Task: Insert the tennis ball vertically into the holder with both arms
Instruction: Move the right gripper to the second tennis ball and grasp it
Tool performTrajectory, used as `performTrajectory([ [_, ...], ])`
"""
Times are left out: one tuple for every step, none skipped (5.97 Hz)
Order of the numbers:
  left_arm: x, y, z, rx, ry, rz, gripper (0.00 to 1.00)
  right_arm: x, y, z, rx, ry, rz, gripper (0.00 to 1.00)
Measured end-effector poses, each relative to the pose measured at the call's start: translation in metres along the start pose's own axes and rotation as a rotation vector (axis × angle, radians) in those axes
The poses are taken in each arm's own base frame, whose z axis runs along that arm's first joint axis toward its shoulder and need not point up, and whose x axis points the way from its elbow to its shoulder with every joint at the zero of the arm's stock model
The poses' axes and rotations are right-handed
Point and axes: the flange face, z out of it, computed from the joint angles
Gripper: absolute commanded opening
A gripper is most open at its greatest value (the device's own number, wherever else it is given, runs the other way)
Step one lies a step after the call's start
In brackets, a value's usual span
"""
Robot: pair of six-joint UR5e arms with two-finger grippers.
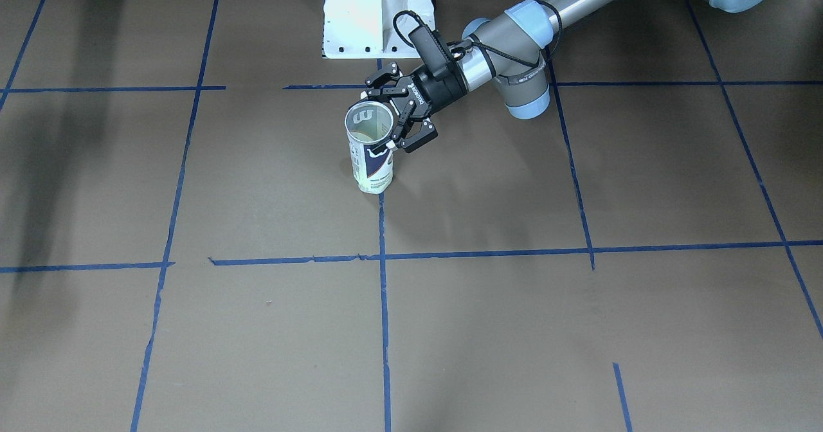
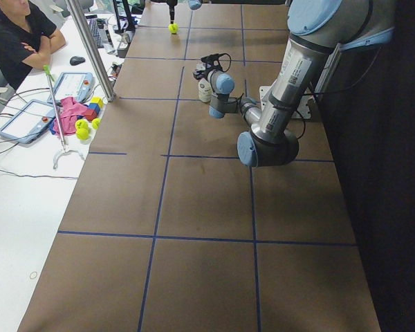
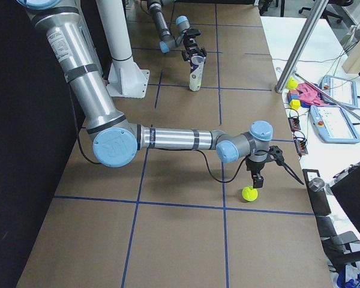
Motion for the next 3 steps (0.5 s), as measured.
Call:
performTrajectory([
  [0.000, -0.001, 0.000, 0.003, 0.000, 0.000, 0.79, 0.007, 0.008, 0.024, -0.006, 0.013, -0.013, 0.98],
  [0.000, -0.002, -0.001, 0.004, -0.001, 0.000, 0.79, 0.011, 0.015, 0.043, -0.010, 0.028, -0.028, 0.98],
  [0.000, -0.003, -0.001, 0.005, 0.000, 0.000, 0.80, 0.011, 0.018, 0.053, -0.012, 0.043, -0.037, 0.98],
])
